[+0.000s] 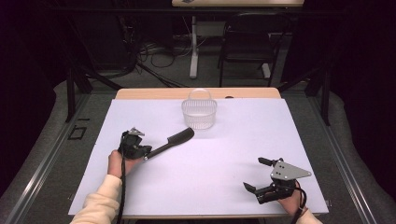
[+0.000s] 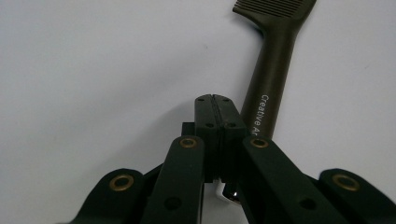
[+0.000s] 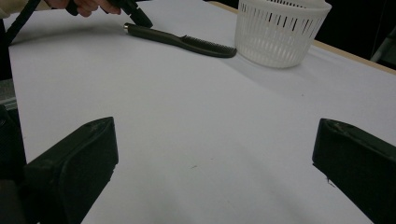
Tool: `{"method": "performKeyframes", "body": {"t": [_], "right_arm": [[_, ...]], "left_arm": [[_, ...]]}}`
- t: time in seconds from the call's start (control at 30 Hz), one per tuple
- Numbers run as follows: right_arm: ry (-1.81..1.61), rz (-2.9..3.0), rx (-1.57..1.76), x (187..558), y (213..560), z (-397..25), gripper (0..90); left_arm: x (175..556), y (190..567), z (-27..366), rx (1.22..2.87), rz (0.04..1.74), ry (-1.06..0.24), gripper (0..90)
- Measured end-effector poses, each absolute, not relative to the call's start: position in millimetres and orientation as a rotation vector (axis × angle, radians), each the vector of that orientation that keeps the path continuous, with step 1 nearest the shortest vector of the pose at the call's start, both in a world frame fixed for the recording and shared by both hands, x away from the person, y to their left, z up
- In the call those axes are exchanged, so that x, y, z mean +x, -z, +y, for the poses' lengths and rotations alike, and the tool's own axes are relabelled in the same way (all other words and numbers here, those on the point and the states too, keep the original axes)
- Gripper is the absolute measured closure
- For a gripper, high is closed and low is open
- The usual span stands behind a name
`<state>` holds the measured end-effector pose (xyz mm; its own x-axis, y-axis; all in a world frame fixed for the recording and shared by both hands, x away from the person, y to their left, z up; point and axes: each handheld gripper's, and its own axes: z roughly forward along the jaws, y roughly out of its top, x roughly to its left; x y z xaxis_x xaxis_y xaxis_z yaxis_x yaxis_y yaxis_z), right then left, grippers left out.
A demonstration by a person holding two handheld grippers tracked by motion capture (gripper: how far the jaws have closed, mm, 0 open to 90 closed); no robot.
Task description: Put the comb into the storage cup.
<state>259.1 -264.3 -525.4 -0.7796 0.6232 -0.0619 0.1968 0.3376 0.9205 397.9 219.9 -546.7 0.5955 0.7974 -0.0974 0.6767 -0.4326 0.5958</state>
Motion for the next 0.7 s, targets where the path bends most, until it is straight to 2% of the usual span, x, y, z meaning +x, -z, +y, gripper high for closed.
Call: {"method": "performKeyframes", "body": {"t": [0.07,0.13,0.3,0.47,0.57,0.7], "right_arm": [[-1.428,2.205,0.721,259.5,525.5,-264.2,0.0],[-1.431,2.203,0.721,260.2,525.9,-264.0,0.0],[-1.431,2.204,0.718,260.2,525.7,-263.7,0.0],[-1.433,2.208,0.722,259.6,525.7,-263.3,0.0],[-1.437,2.207,0.721,260.3,526.0,-263.3,0.0],[-1.435,2.209,0.726,261.2,526.5,-262.9,0.0]], "left_arm": [[397.4,545.8,219.8,2.225,1.16,-0.272,87.2],[396.8,543.5,220.5,2.223,1.145,-0.292,79.5],[393.8,533.0,219.5,2.222,1.12,-0.359,70.7],[391.8,524.1,218.6,2.21,1.089,-0.391,49.3],[389.8,517.8,215.6,2.207,1.063,-0.442,31.4],[388.7,512.6,213.4,2.202,1.042,-0.451,18.3]]}}
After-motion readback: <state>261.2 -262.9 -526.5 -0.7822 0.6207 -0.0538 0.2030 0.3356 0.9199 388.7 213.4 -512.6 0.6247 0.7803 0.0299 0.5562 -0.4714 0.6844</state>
